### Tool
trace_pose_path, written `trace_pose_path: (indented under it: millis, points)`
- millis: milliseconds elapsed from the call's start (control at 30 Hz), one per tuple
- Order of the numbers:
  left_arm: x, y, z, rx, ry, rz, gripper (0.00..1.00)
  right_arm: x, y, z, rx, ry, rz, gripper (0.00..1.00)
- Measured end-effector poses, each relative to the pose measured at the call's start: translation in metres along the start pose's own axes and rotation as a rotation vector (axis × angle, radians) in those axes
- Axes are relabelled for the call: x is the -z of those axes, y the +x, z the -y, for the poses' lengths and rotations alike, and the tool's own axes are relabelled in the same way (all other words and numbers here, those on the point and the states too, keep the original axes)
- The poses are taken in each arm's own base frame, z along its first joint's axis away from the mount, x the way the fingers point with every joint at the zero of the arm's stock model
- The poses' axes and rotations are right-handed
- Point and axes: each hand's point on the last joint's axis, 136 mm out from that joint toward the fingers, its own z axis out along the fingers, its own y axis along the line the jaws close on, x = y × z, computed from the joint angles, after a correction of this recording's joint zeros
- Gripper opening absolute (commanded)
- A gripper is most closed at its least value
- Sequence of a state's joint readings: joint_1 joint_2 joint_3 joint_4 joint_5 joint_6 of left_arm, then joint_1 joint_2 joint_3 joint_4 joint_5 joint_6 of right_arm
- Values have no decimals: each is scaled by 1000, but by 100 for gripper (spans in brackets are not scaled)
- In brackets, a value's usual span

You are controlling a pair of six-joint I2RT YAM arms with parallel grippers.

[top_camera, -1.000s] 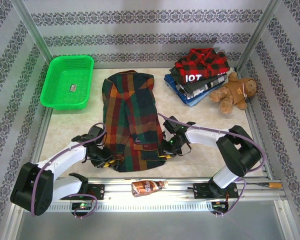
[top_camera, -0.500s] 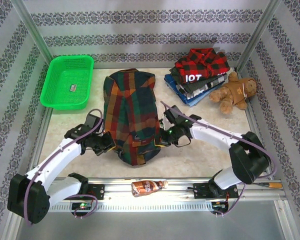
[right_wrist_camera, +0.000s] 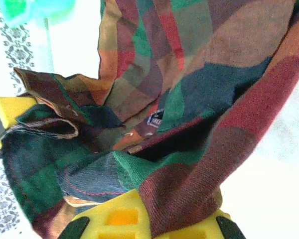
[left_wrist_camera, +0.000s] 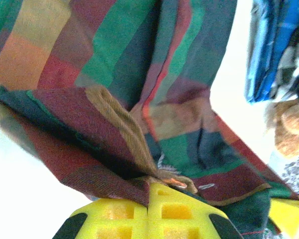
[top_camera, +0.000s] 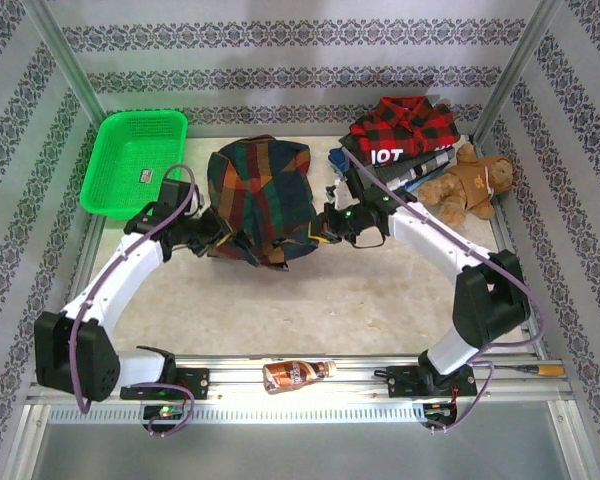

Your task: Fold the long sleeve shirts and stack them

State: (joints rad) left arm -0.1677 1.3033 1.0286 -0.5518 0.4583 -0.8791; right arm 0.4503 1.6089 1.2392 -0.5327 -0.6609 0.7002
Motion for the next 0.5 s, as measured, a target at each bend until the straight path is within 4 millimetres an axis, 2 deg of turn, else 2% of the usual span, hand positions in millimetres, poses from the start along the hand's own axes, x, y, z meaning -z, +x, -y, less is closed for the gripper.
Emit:
trace_pose_path:
  millis: [100, 200, 400, 500]
  points:
    - [-2, -28, 13, -2, 27, 40, 0, 1, -23, -1, -24, -13, 12, 0]
    - [-4, -52, 18, -2, 42, 82, 0, 0, -58, 0, -42, -28, 43, 0]
    - [-10, -87, 7, 6, 14, 146, 0, -6, -108, 10, -79, -39, 70, 0]
    - [-19, -98, -3, 13, -7, 159, 0, -12, -125, 18, -102, -42, 67, 0]
